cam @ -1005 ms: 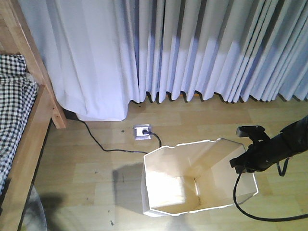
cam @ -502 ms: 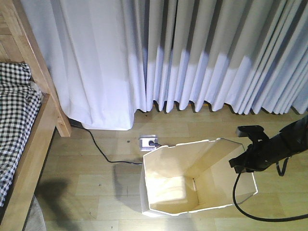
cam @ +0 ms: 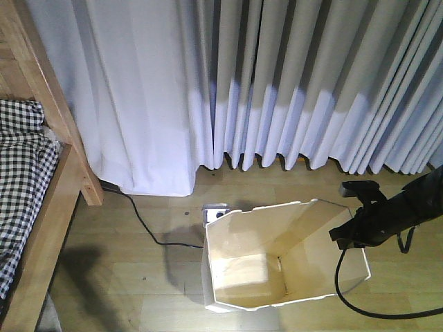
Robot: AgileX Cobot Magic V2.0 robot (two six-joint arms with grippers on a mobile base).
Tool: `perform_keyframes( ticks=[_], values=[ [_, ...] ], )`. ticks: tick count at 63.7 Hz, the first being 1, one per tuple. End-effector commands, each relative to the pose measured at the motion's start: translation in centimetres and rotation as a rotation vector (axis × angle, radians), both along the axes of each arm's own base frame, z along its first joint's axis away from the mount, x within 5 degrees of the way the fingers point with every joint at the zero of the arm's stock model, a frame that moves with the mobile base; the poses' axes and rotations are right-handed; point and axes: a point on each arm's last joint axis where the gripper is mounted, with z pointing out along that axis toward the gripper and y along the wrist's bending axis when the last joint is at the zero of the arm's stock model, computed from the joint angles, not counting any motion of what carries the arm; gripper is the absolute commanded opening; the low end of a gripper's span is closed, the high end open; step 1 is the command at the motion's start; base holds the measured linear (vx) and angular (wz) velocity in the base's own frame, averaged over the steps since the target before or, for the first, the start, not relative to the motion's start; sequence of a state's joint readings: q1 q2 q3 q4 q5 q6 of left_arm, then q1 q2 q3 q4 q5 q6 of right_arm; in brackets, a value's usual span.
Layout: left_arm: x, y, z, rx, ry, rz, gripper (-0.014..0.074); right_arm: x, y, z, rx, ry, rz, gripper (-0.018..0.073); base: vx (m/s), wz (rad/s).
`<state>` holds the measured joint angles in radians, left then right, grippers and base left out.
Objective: Move trash bin to bedside with robot
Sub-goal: 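Carry the bin in the right gripper toward the curtains beside the bed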
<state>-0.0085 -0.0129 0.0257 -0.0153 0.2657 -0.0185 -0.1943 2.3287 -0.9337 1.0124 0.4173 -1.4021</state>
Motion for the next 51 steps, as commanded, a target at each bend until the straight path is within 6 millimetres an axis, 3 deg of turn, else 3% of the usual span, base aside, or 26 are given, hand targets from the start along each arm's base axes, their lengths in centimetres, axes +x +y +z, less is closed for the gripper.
perform_keyframes(
  ticks=[1,51],
  values=[
    [0.06,-0.03,0.07,-0.008,-0.065,-0.004,-0.0006,0.90,0.92,3.00,0.136,-0.036,-0.004,-0.0006,0.08,0.01],
    [0.06,-0.03,0.07,-0.008,-0.065,-0.004,-0.0006,0.92,0.89,2.99,0.133,-0.038,-0.005,-0.0006,0.03,0.00]
  ],
)
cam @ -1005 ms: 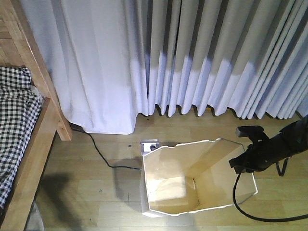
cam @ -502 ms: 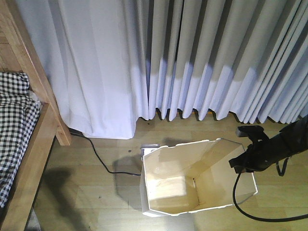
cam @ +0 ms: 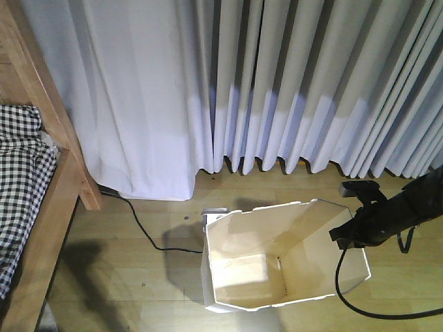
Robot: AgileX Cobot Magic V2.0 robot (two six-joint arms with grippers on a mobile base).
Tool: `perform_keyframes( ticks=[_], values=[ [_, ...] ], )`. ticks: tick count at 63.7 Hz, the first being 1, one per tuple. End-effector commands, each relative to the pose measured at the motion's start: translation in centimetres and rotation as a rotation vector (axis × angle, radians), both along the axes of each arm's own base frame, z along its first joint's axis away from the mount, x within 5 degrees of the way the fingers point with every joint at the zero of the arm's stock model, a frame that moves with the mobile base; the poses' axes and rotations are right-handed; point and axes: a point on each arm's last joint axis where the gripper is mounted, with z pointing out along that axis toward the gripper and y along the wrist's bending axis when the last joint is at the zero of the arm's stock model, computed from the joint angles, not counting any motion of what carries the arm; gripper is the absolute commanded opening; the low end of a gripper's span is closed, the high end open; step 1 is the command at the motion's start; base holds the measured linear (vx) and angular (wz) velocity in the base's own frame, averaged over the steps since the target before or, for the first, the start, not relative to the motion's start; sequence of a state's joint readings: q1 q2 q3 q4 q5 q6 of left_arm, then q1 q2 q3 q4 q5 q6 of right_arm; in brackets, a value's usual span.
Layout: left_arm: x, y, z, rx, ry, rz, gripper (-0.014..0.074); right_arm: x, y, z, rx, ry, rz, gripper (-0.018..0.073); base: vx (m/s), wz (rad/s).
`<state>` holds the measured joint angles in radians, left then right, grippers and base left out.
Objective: Move trash bin to bedside with robot
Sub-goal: 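Carry the bin in the right gripper toward the curtains beside the bed, then lower the bin to the floor with the right gripper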
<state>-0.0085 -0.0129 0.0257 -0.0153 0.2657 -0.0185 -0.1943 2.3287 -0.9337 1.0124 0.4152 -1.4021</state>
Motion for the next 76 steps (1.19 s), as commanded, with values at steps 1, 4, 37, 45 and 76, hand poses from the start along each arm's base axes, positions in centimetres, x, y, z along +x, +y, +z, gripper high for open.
perform_keyframes(
  ticks=[1,4,37,45,76],
  values=[
    [0.1,0.0,0.1,-0.008,-0.065,-0.004,-0.0006,0.9,0.9,3.0,0.135,-0.037,-0.004,-0.0006,0.00,0.00],
    [0.1,0.0,0.1,-0.008,-0.065,-0.004,-0.0006,0.9,0.9,3.0,0.135,-0.037,-0.004,-0.0006,0.00,0.00],
    [0.1,0.0,0.1,-0.008,-0.065,-0.004,-0.0006,2.1,-0.1,1.1,0.041,-0.062,-0.115,-0.0006,0.00,0.00],
    [0.1,0.0,0.1,-0.008,-0.065,-0.004,-0.0006,3.4,-0.3,-0.2,0.055,-0.055,-0.125,-0.0006,0.00,0.00],
    [0.1,0.0,0.1,-0.008,-0.065,-0.004,-0.0006,8.5,-1.2,-7.4,0.080,0.050,-0.163,0.0001,0.00,0.00]
  ],
)
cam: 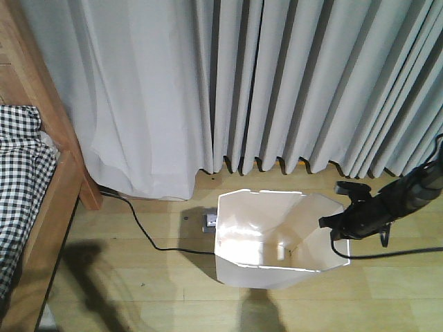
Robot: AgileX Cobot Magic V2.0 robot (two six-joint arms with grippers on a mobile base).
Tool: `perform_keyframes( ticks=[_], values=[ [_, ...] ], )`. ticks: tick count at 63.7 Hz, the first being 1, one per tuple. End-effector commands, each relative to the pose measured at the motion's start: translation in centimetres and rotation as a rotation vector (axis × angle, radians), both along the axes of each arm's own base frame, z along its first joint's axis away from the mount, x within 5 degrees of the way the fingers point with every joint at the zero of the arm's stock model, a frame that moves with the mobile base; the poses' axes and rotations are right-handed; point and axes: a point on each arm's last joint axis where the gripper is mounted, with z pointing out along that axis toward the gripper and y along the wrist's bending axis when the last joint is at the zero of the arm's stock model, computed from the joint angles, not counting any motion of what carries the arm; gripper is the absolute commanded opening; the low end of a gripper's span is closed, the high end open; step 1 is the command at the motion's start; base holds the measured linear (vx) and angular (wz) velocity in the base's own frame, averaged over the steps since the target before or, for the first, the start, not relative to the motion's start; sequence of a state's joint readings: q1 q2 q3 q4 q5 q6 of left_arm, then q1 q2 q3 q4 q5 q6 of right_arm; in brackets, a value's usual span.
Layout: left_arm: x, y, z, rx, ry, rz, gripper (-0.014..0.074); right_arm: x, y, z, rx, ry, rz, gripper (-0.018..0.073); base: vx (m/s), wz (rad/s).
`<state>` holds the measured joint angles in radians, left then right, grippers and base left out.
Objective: Move trash bin to bedside with robot
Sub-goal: 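Lower the bin to the floor with the right gripper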
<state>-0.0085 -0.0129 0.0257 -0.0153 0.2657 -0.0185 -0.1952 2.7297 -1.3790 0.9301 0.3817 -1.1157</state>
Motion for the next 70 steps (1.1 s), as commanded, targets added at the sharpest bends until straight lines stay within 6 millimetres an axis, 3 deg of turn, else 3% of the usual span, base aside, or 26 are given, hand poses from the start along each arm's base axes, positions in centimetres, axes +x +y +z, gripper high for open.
perform_keyframes(
  ticks=[1,25,47,70],
  values=[
    [0.1,0.0,0.1,-0.008,-0.065,-0.004,-0.0006,2.2,0.4,2.2,0.112,0.013,0.039,0.0001,0.00,0.00],
    [0.1,0.0,0.1,-0.008,-0.065,-0.004,-0.0006,4.8,-0.4,-2.1,0.101,0.105,0.055,0.0010,0.00,0.00],
    [0.1,0.0,0.1,-0.008,-0.065,-0.004,-0.0006,5.9,2.5,-4.7,0.029,0.121,0.148,0.0019,0.00,0.00],
    [0.1,0.0,0.1,-0.008,-0.065,-0.004,-0.0006,6.3,2.7,-6.4,-0.020,0.139,0.087,0.0032,0.00,0.00]
  ],
)
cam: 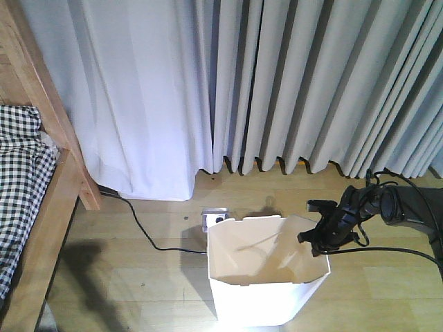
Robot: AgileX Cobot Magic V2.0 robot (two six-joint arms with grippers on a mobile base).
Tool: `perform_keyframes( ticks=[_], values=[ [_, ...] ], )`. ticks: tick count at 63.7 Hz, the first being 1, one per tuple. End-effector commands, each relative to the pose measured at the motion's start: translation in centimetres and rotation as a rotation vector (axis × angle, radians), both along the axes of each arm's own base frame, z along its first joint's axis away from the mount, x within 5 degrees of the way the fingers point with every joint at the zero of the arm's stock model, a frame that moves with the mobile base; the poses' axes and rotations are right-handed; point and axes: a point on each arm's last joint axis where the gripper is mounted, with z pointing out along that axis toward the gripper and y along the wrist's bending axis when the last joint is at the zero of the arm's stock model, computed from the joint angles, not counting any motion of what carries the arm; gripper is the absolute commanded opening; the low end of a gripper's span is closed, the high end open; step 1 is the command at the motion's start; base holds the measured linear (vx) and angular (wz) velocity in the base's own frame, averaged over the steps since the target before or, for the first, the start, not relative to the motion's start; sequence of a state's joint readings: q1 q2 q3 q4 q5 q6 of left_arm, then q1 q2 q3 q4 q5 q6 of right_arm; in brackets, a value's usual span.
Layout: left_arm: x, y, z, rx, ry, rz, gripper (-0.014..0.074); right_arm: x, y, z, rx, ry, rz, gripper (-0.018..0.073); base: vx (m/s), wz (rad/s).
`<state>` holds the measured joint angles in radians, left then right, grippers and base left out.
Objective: Move trash bin to bedside with robot
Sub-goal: 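Lower the bin to the floor with the right gripper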
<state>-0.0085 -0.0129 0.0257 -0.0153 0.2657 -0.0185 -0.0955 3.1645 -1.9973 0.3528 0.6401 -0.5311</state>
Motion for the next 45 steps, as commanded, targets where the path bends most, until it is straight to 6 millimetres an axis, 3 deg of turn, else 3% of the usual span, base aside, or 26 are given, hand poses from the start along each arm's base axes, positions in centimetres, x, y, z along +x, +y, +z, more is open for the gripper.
perform_keyframes(
  ticks=[1,21,45],
  values=[
    [0.06,-0.03,0.07,-0.008,-0.065,-0.004,-0.0006,3.04,0.03,3.82,0.047,-0.059,-0.041,0.0033,0.00,0.00],
    [0.06,-0.03,0.07,-0.008,-0.065,-0.004,-0.0006,2.57,0.12,3.05,0.042,-0.047,-0.060,0.0066,0.00,0.00],
    [0.06,-0.03,0.07,-0.008,-0.065,-0.004,-0.0006,2.70,0.12,3.03,0.035,-0.060,-0.065,0.0212,0.00,0.00]
  ],
)
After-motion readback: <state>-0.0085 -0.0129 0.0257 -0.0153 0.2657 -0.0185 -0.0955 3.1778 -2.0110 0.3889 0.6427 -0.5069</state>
